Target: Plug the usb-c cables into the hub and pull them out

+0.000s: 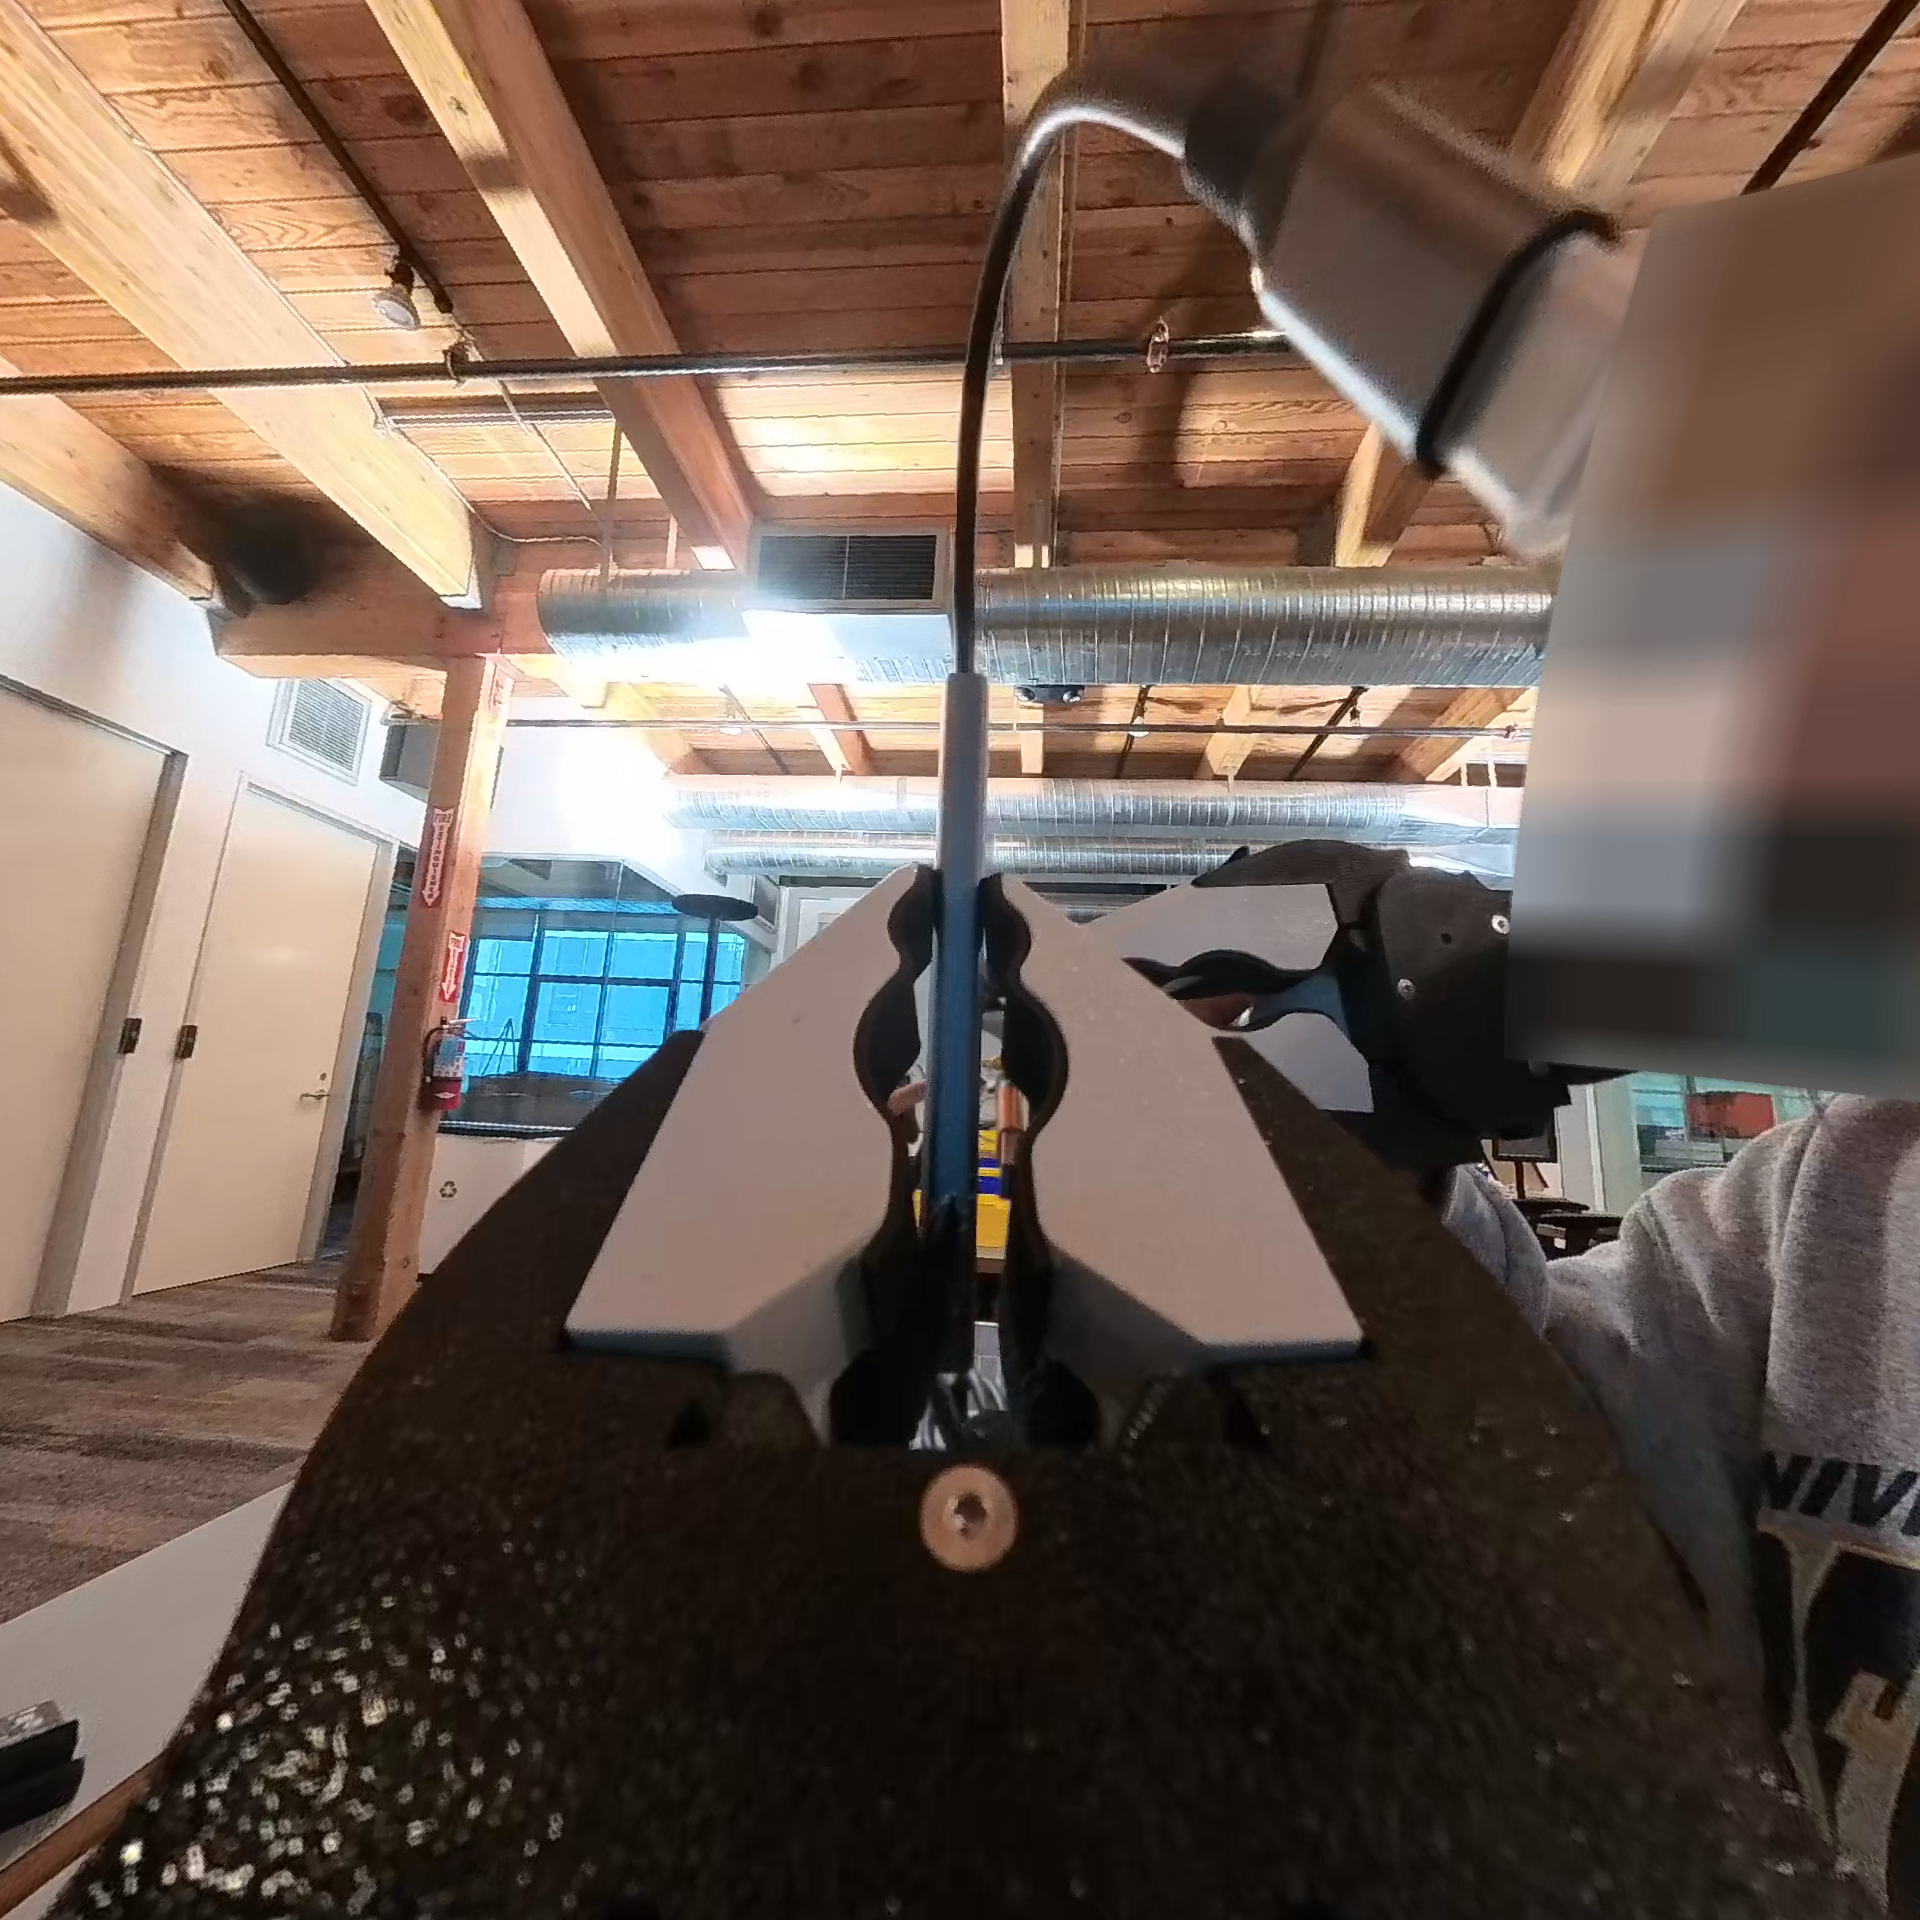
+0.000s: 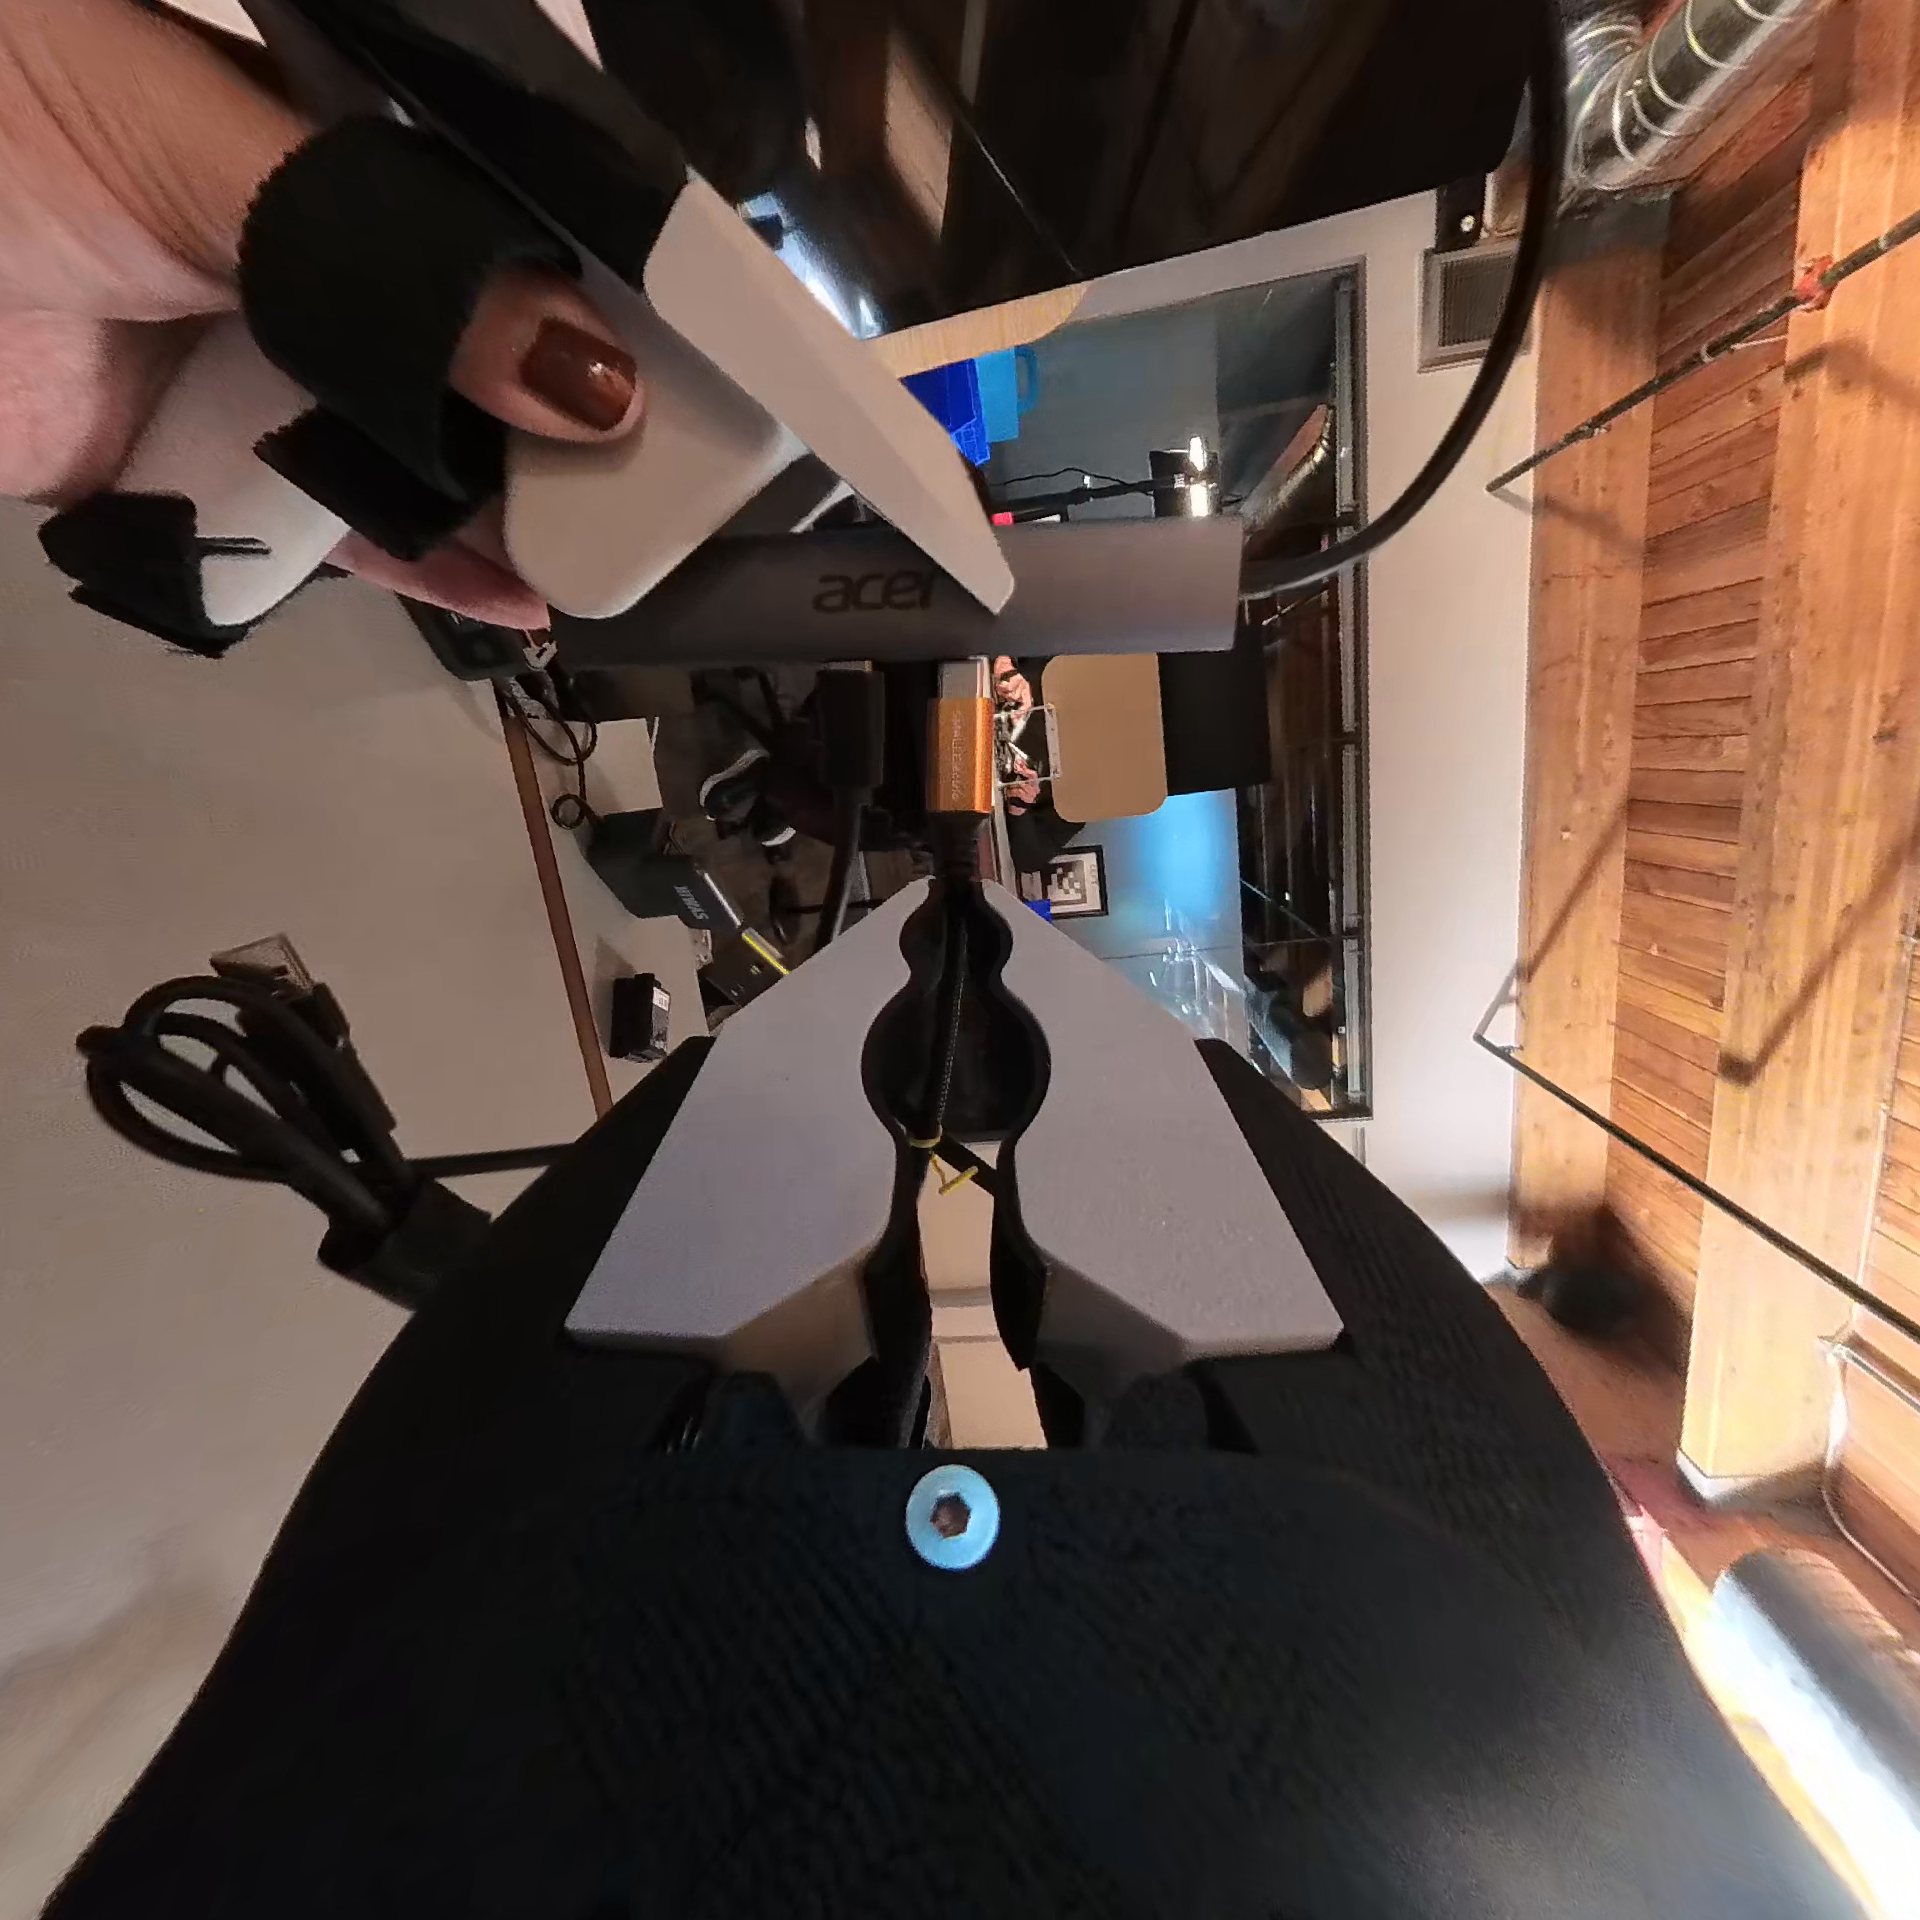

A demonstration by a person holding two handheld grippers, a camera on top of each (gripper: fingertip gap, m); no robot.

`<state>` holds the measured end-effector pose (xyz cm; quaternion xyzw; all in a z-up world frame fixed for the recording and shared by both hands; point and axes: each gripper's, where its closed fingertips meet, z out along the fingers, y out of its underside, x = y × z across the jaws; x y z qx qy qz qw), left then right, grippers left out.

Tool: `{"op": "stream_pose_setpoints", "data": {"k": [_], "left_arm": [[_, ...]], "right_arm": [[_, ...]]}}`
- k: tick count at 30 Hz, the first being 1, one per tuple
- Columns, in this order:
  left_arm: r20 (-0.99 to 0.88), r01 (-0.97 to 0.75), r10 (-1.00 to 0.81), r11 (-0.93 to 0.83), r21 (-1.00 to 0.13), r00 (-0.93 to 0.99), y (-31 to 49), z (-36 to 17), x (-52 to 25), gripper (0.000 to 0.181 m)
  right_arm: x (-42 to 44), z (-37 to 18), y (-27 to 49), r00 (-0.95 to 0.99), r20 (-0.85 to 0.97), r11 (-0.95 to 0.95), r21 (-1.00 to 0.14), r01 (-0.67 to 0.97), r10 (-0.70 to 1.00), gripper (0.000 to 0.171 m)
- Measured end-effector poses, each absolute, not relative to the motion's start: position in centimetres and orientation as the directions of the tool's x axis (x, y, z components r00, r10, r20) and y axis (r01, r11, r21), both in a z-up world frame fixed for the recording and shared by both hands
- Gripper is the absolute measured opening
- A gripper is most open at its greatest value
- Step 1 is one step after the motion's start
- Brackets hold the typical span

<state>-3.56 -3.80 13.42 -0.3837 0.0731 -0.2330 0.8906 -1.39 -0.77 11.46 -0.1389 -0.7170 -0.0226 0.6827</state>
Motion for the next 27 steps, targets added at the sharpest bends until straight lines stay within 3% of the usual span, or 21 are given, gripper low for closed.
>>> {"op": "stream_pose_setpoints", "data": {"k": [22, 24, 27], "left_arm": [[0.067, 0.379, -0.49, 0.572, -0.727, 0.869, -3.2, 13.1, -3.2, 0.007], [0.069, 0.382, -0.492, 0.57, -0.728, 0.868, -3.3, 13.0, -3.4, 0.007], [0.067, 0.385, -0.498, 0.57, -0.726, 0.864, -3.5, 13.0, -3.4, 0.007]], "right_arm": [[-2.2, 10.4, -0.1, -0.053, 0.974, 0.959, -0.206, 0.193, 0.219, 0.001], [-2.2, 10.3, -0.4, -0.066, 0.965, 0.957, -0.242, 0.16, 0.255, 0.001], [-2.2, 10.2, -0.6, -0.112, 0.908, 0.914, -0.393, 0.097, 0.403, 0.002]]}}
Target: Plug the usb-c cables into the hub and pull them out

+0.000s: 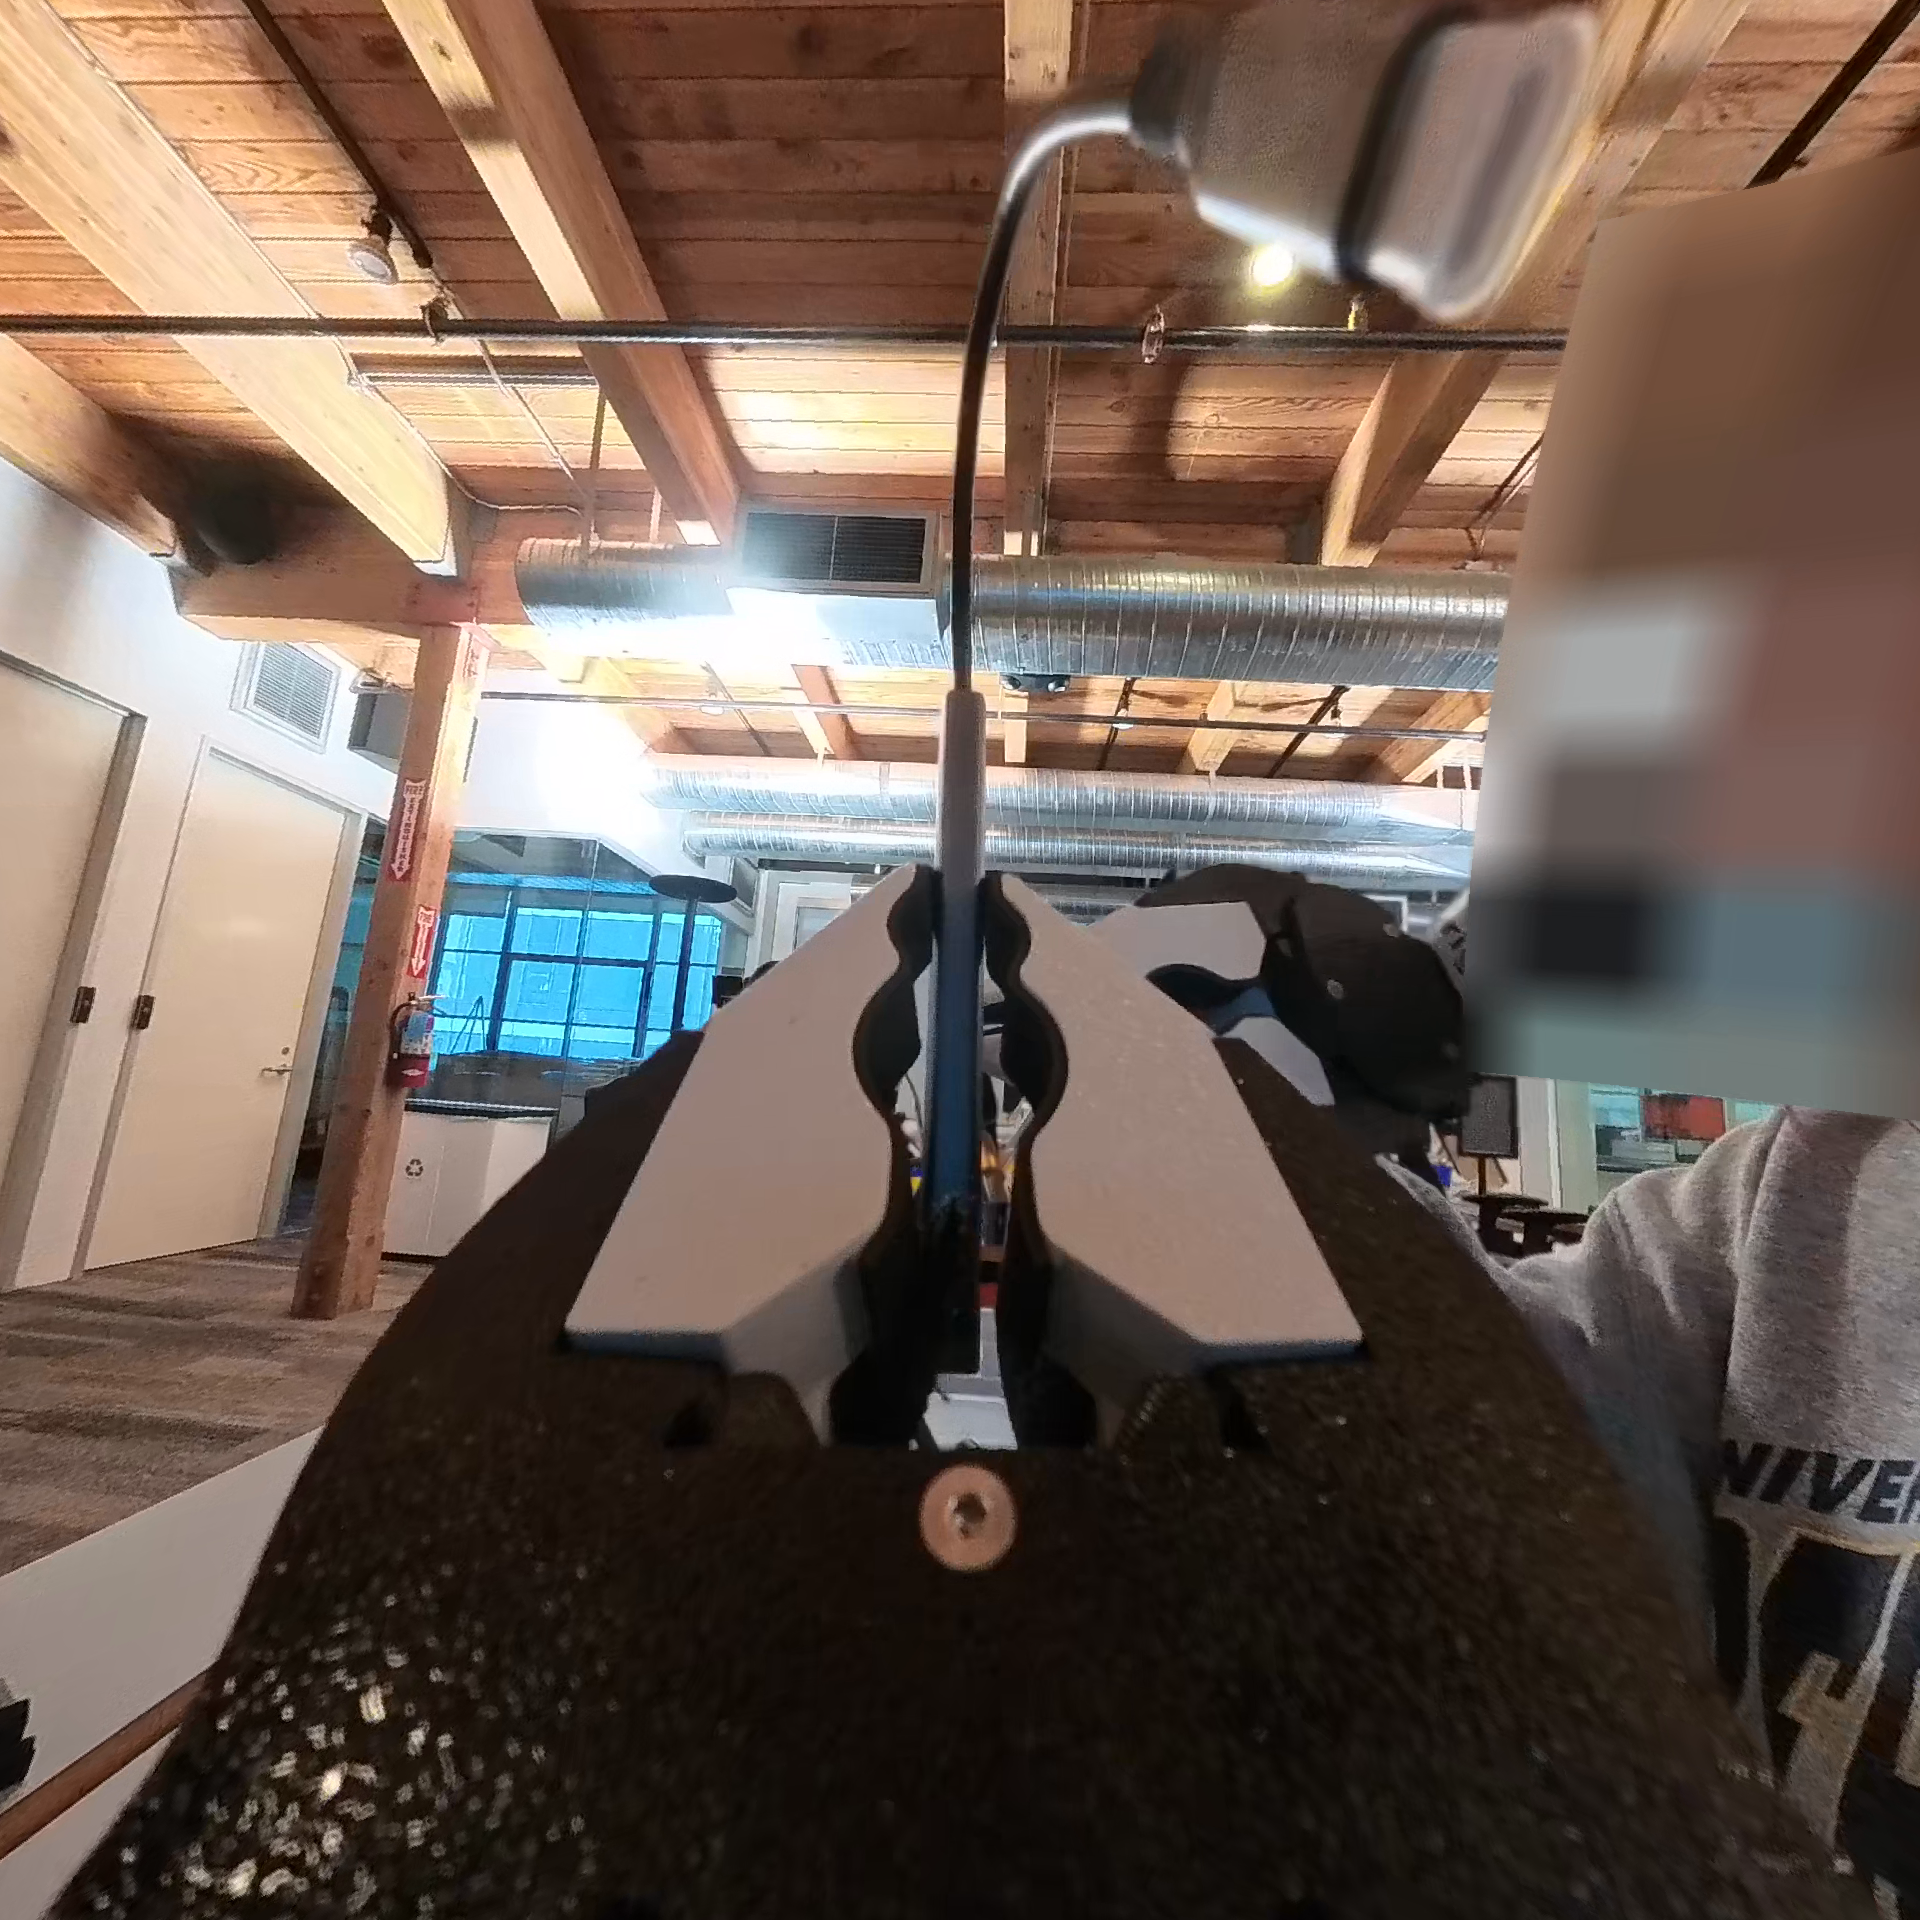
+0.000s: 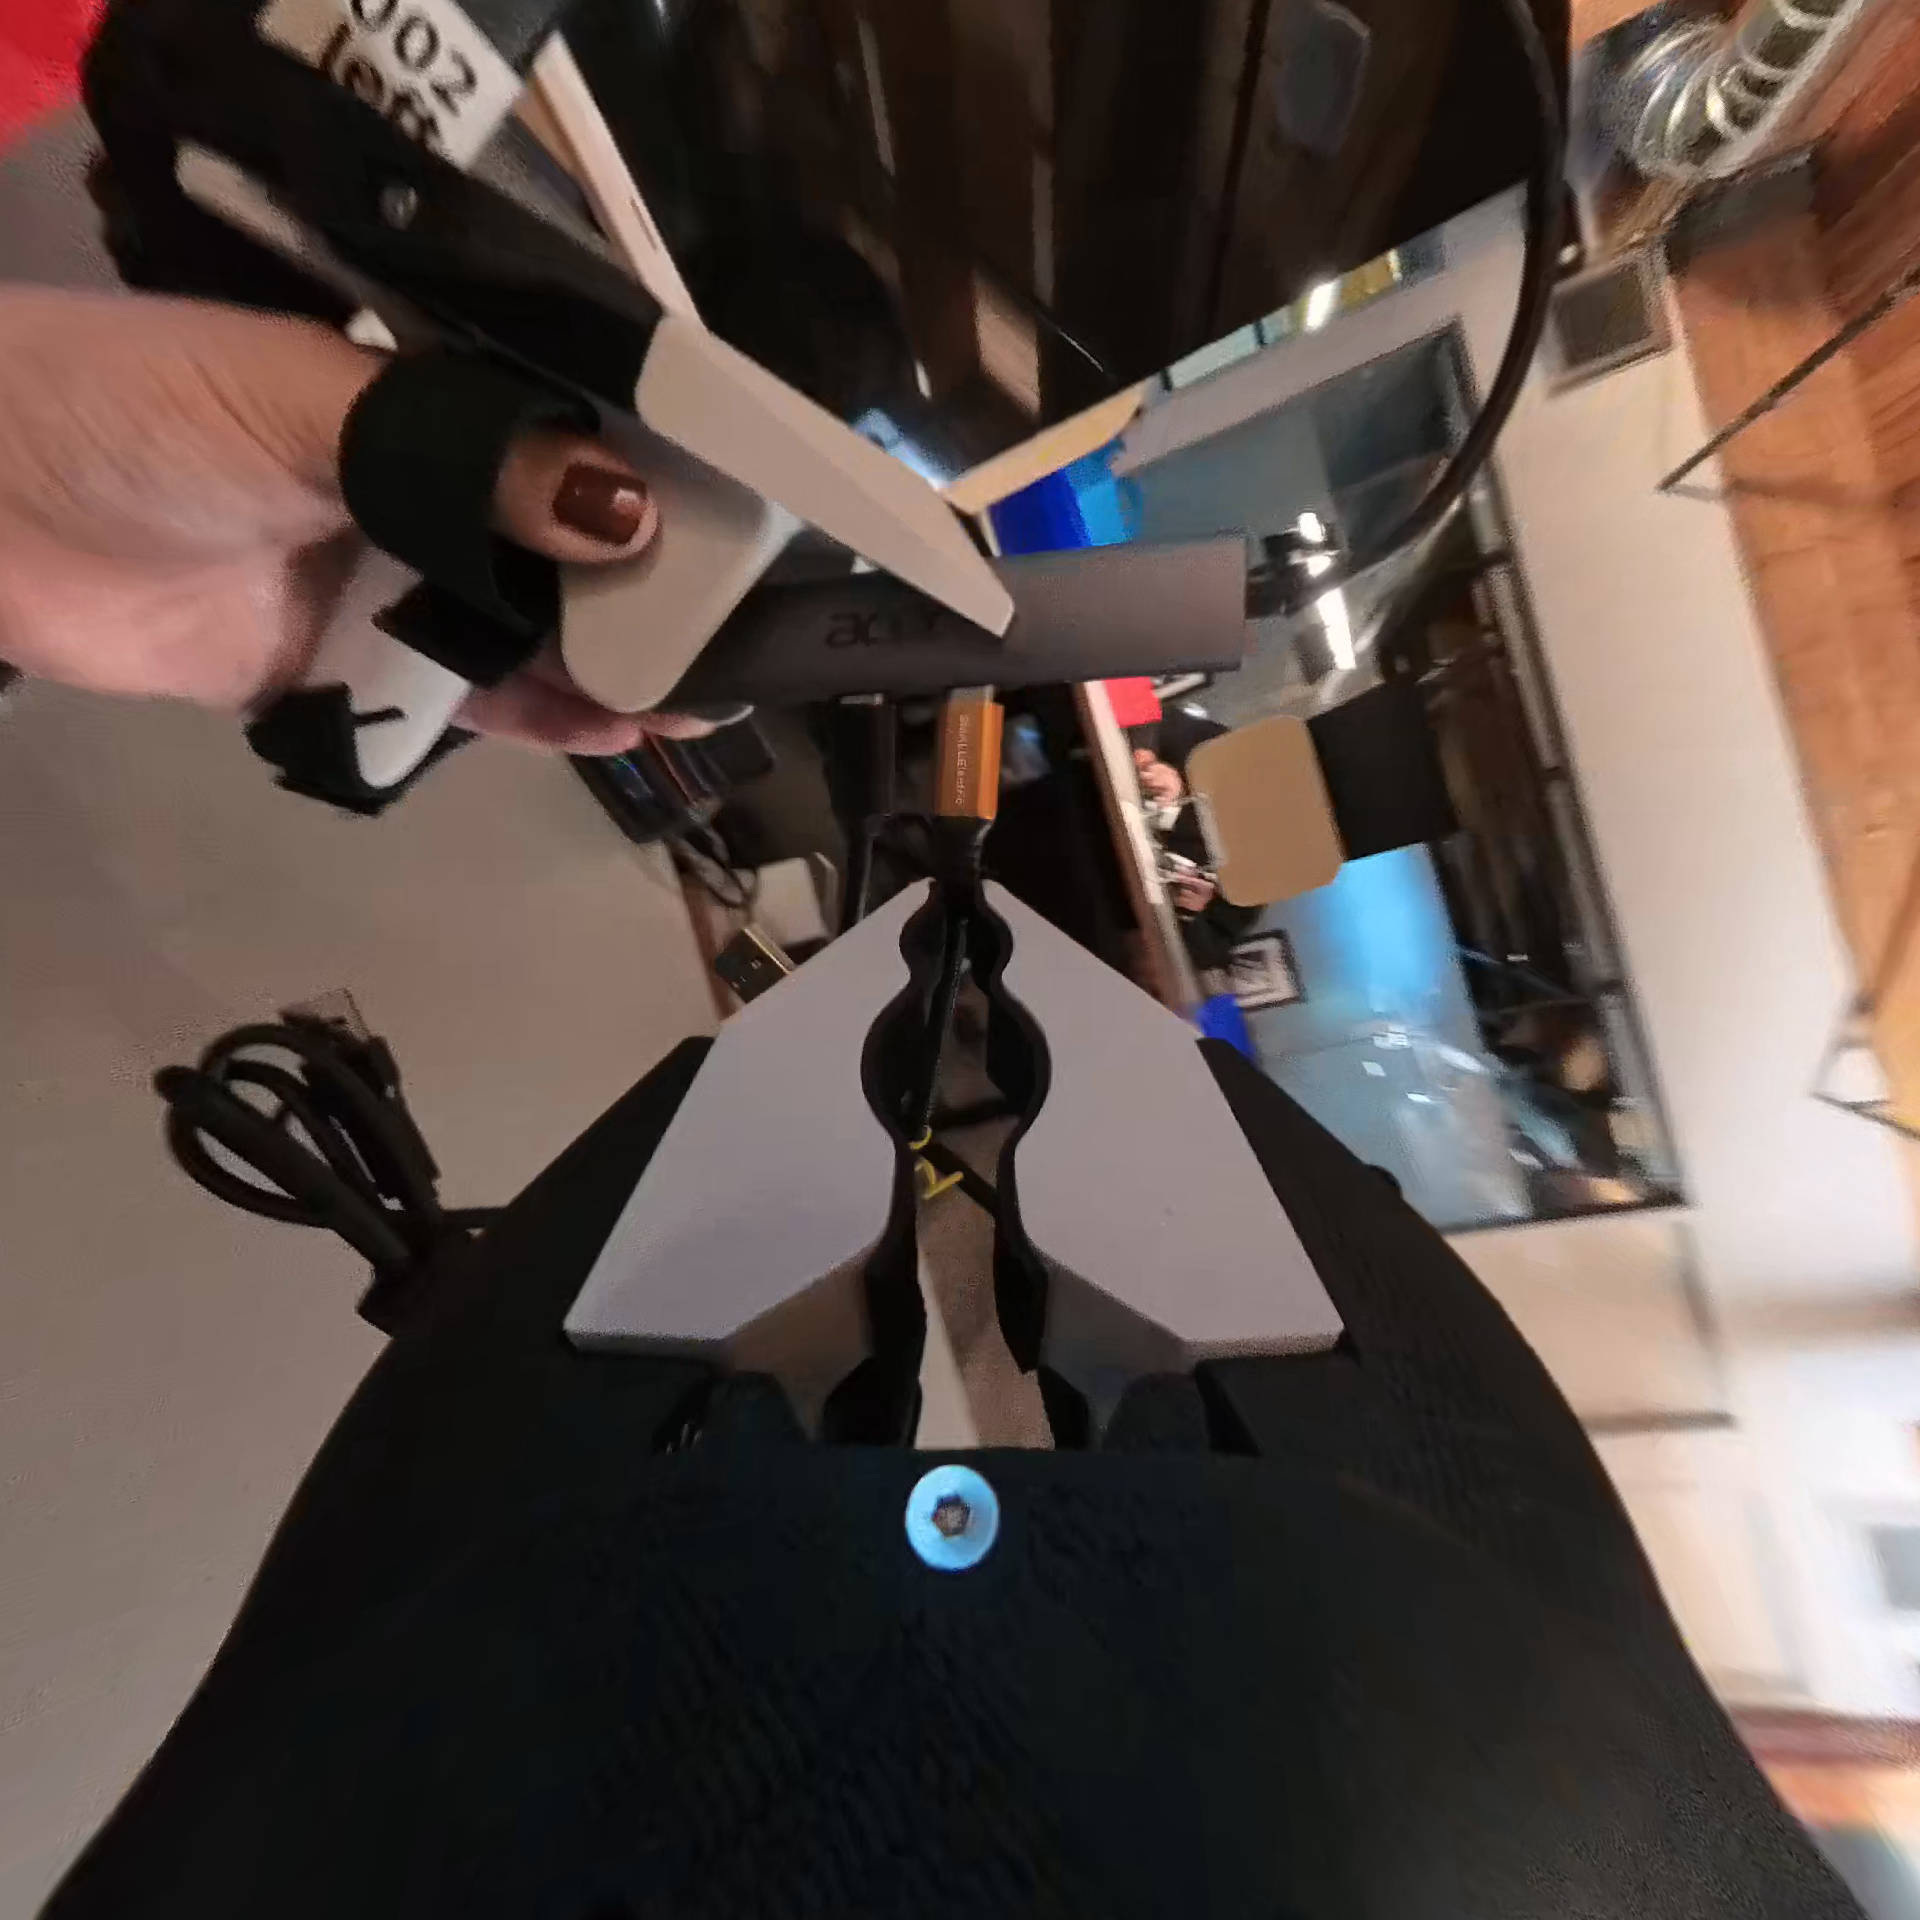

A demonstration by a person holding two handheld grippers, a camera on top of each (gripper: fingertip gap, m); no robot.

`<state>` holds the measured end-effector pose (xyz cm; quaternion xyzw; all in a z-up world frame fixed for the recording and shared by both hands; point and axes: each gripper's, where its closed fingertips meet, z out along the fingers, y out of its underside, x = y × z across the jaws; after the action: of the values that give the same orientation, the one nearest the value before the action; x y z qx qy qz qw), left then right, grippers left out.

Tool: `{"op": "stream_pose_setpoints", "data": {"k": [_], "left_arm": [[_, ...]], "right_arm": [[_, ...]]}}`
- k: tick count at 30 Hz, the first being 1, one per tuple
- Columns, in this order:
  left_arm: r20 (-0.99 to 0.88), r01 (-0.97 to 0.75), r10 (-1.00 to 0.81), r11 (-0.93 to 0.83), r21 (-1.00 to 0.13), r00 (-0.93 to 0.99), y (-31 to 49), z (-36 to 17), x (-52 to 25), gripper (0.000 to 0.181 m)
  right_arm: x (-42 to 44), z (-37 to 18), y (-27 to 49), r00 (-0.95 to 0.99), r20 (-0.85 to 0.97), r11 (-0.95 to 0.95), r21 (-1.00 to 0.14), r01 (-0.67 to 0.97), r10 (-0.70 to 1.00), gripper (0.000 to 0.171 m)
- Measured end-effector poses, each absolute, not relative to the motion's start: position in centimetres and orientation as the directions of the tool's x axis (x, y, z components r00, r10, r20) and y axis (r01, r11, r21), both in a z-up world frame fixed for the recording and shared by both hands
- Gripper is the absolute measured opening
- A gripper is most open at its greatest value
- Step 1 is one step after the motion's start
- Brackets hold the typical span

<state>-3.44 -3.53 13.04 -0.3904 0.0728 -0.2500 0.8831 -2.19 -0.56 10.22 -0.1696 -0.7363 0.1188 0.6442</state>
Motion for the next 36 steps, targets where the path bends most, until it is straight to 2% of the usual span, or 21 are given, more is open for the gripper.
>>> {"op": "stream_pose_setpoints", "data": {"k": [2, 4, 10, 14, 16, 20, 24, 31, 36], "left_arm": [[0.063, 0.376, -0.494, 0.567, -0.733, 0.867, -3.5, 13.0, -3.4, 0.007], [0.067, 0.38, -0.499, 0.56, -0.737, 0.864, -3.5, 13.1, -3.4, 0.007], [0.061, 0.363, -0.519, 0.504, -0.784, 0.852, -3.3, 12.7, -3.0, 0.007], [0.031, 0.337, -0.55, 0.465, -0.819, 0.835, -3.2, 12.4, -2.1, 0.007], [0.022, 0.333, -0.569, 0.449, -0.829, 0.822, -3.1, 12.4, -1.5, 0.007], [0.017, 0.327, -0.597, 0.415, -0.849, 0.802, -2.7, 12.0, -0.6, 0.007], [0.022, 0.306, -0.621, 0.355, -0.884, 0.784, -2.4, 11.2, 0.0, 0.007], [0.025, 0.339, -0.641, 0.371, -0.864, 0.767, -2.1, 11.4, 0.4, 0.007], [0.002, 0.264, -0.63, 0.322, -0.909, 0.777, -1.6, 10.6, 1.2, 0.007]], "right_arm": [[-2.2, 10.1, -0.8, -0.155, 0.855, 0.868, -0.493, 0.052, 0.495, 0.008], [-2.4, 9.7, -1.0, -0.211, 0.791, 0.812, -0.584, 0.017, 0.574, 0.022], [-1.5, 9.1, -1.5, -0.432, 0.537, 0.575, -0.817, -0.051, 0.725, 0.031], [-0.9, 10.1, -1.3, -0.534, 0.357, 0.391, -0.919, -0.053, 0.766, 0.034], [-0.8, 10.1, -1.2, -0.561, 0.321, 0.364, -0.931, -0.038, 0.763, 0.03], [-0.7, 9.2, -1.9, -0.603, 0.322, 0.39, -0.921, -0.021, 0.73, 0.008], [-0.2, 8.3, -1.8, -0.645, 0.272, 0.382, -0.923, 0.034, 0.714, 0.006], [0.2, 8.5, -1.7, -0.657, 0.215, 0.303, -0.953, 0.021, 0.722, 0.005], [0.9, 8.1, -1.1, -0.678, 0.187, 0.284, -0.958, 0.033, 0.711, 0.005]]}}
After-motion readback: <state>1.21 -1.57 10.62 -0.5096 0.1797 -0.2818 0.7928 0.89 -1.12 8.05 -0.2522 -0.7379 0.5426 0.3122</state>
